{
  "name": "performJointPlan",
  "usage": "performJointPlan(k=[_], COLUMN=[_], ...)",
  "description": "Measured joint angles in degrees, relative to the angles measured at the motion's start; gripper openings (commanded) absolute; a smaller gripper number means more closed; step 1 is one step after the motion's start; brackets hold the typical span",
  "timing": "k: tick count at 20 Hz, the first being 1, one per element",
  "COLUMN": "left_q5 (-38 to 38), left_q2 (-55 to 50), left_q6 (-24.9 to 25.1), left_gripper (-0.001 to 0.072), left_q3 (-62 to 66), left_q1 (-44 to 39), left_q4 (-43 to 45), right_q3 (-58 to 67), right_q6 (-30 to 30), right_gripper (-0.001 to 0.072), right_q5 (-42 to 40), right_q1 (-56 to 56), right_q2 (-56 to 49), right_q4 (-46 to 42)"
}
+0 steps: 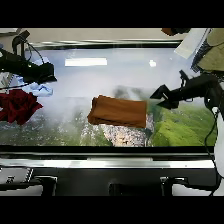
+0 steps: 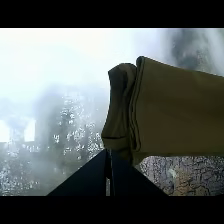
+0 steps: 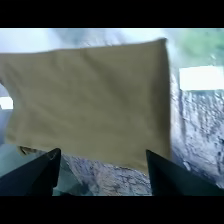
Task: Fold the clothes and pants, and hang the long-sleeved shirts on hangers.
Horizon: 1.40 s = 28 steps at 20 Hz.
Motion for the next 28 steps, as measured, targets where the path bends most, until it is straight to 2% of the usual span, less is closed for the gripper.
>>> performJointPlan(k=[2,6,8,9,12,14,16,22,28], left_q5=[0.0,0.0,0.2,0.2,0.2,0.2,0.2,0.2,0.0], left_q2=[0.0,0.0,0.0,0.0,-0.2,-0.4,-0.7,-0.9,-0.9], left_q6=[0.0,0.0,0.0,0.0,0.0,0.0,0.0,0.7,1.3], left_gripper=[0.0018,0.0019,0.0019,0.0019,0.0019,0.0019,0.0019,0.0019,0.0019], left_q3=[0.0,0.0,0.0,0.0,0.0,0.0,0.0,0.0,0.0], left_q1=[0.0,0.0,0.0,0.0,0.0,0.0,0.0,0.0,0.0], left_q4=[0.6,1.1,1.2,1.2,1.3,1.4,1.4,1.4,1.5], right_q3=[-4.2,-8.6,-9.4,-9.6,-10.0,-10.1,-10.2,-4.9,11.0], right_q6=[-4.3,-10.0,-11.5,-12.0,-13.1,-13.5,-13.8,-11.5,-1.5], right_gripper=[0.0614,0.0539,0.0523,0.0477,0.0466,0.0365,0.0046,0.003,0.003], right_q5=[0.6,3.3,4.0,4.5,5.7,6.9,9.2,8.4,4.7], right_q1=[-1.3,-2.4,-2.5,-2.6,-1.7,0.1,2.2,3.4,-3.4], right_q2=[-2.6,-7.8,-9.8,-10.5,-11.7,-12.0,-12.3,-11.4,-10.8], right_q4=[2.6,7.1,8.6,9.3,11.2,11.6,11.4,11.5,7.2])
